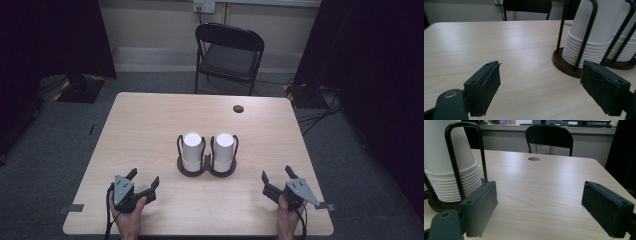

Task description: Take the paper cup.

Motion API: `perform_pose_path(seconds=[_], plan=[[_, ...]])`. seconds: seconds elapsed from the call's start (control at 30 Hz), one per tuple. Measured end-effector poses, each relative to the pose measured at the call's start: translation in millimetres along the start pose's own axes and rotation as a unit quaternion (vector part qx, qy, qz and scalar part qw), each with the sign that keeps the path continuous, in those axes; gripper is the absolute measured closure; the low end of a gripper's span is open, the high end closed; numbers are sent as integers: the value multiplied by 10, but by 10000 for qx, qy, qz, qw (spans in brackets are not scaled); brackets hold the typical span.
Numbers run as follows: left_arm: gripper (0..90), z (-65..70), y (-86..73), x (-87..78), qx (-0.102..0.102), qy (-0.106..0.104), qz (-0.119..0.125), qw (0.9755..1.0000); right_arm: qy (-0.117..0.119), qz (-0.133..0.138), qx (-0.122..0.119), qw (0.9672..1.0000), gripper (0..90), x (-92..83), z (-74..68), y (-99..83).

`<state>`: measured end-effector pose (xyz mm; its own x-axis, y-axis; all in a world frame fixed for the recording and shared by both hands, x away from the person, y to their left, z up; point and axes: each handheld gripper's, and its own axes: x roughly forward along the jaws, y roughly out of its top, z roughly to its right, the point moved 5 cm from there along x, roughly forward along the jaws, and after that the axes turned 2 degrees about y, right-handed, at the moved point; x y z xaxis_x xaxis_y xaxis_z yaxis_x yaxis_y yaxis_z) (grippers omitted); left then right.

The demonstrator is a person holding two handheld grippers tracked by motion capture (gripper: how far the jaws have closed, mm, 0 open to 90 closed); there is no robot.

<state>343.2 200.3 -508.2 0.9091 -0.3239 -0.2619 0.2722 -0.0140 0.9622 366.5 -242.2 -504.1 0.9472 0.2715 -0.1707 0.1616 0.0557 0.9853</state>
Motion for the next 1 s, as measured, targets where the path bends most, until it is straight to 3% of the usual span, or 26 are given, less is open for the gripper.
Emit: perform_pose_path(seconds=[0.07, 0.23, 0.33, 0.4, 0.47, 0.57, 0.8, 0.93, 1.0], plan=[[163, 29, 12, 0, -82, -122, 53, 9999, -22, -38, -46, 10000, 127, 7, -5, -1], [179, 161, 27, 61, 10, -304, -18, 9995, -21, -59, -19, 10000, 127, 14, -2, -1], [221, 259, 70, 86, 62, -583, -12, 9983, -21, -61, -14, 10000, 127, 14, -1, -1], [219, 289, 95, 97, 114, -576, -37, 9983, -35, -57, -27, 10000, 127, 13, -1, -1], [221, 332, 132, 106, 24, -733, -3, 9973, -5, -65, -42, 10000, 128, 11, -8, -1], [226, 434, 213, 109, 248, -738, 55, 9969, 3, -83, -41, 10000, 128, 12, -11, -2], [238, 576, 343, 123, 367, -1004, 171, 9941, 15, -111, -34, 9999, 131, 17, -11, -3], [238, 665, 453, 110, 310, -1322, 254, 9904, 114, -172, -49, 9998, 130, 21, -21, -6], [243, 697, 507, 128, 404, -1412, 293, 9887, 137, -212, -79, 9996, 130, 27, -30, -8]])
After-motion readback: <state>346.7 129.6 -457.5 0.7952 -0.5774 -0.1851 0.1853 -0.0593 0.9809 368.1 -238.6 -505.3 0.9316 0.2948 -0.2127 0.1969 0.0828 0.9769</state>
